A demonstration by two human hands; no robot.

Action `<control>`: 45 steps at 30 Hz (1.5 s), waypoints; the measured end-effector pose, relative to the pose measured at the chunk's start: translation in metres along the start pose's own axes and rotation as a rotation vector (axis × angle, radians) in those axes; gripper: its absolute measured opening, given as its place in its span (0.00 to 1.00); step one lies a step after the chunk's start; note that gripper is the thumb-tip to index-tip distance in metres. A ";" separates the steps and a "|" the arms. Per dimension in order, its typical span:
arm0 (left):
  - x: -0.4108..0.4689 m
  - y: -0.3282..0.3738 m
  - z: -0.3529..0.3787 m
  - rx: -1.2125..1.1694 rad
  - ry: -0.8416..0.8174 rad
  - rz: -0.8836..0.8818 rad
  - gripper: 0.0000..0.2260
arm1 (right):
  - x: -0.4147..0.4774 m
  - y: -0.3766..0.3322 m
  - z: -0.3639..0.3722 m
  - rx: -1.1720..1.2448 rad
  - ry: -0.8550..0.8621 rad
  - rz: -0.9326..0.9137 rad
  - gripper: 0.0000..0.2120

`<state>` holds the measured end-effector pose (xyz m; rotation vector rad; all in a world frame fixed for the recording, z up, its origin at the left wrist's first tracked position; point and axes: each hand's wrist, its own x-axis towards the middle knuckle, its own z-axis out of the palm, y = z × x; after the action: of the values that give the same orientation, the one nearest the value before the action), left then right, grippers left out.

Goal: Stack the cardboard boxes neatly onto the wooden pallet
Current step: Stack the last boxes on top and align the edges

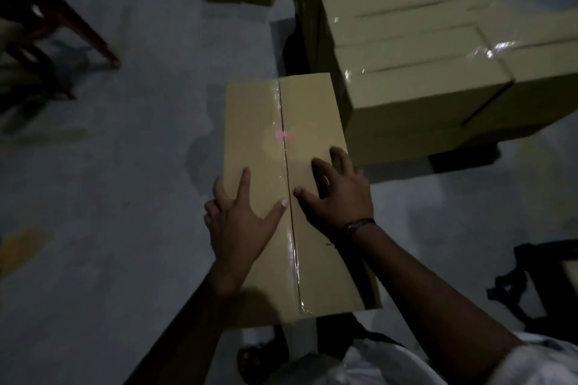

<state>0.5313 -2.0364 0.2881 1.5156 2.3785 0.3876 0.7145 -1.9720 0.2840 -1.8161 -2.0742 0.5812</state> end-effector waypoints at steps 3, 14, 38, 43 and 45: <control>0.027 0.060 -0.030 -0.026 0.062 0.011 0.45 | 0.042 0.008 -0.060 -0.012 0.089 -0.033 0.34; 0.054 0.277 -0.069 -0.073 0.196 0.232 0.45 | 0.113 0.104 -0.238 0.056 0.331 0.019 0.30; 0.049 0.655 0.076 -0.189 -0.094 0.636 0.46 | 0.133 0.429 -0.464 -0.187 0.488 0.391 0.35; 0.062 0.721 0.102 -0.201 -0.136 0.736 0.44 | 0.141 0.481 -0.487 -0.170 0.576 0.478 0.33; 0.069 0.744 0.109 -0.209 -0.145 0.770 0.43 | 0.146 0.501 -0.494 -0.161 0.602 0.512 0.33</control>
<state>1.1638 -1.6616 0.4613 2.2076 1.5072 0.6320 1.3679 -1.7291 0.4568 -2.2696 -1.2961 -0.0422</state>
